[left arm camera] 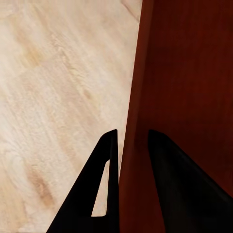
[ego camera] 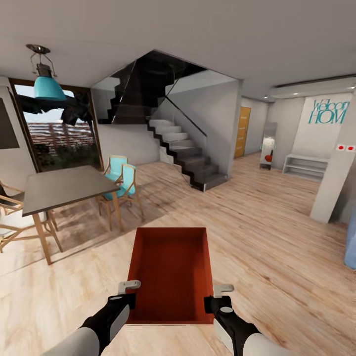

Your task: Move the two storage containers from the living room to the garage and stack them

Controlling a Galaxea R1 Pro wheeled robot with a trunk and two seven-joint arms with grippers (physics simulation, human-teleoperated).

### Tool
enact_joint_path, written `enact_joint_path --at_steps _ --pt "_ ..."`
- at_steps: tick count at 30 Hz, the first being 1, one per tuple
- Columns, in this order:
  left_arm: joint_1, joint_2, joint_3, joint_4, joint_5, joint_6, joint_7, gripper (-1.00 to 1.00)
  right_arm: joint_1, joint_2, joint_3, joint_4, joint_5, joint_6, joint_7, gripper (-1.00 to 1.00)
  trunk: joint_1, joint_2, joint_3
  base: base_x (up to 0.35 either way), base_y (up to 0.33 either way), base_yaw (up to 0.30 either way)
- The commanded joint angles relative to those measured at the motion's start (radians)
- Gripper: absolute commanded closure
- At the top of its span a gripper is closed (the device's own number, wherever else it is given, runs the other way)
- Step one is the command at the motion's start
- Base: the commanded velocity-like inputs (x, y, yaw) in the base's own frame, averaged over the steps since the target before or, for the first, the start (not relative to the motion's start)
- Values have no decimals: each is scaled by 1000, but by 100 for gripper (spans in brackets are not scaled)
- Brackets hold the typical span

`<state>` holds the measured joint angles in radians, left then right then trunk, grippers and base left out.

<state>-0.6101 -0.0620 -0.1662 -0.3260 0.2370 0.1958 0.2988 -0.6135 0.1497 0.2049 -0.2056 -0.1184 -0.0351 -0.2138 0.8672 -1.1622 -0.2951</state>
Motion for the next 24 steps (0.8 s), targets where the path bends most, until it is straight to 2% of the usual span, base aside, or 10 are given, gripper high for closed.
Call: enact_joint_path --at_steps 1,24 --pt "0 4 -4 -5 -16 -49 12 100 -2 -18 -41 3 -72 -5 -6 100 1 -1 -1 322 1 -243" --pt "0 4 -4 -5 -16 -50 11 100 -2 -18 -41 3 -72 -5 -13 100 1 -1 -1 322 0 -243"
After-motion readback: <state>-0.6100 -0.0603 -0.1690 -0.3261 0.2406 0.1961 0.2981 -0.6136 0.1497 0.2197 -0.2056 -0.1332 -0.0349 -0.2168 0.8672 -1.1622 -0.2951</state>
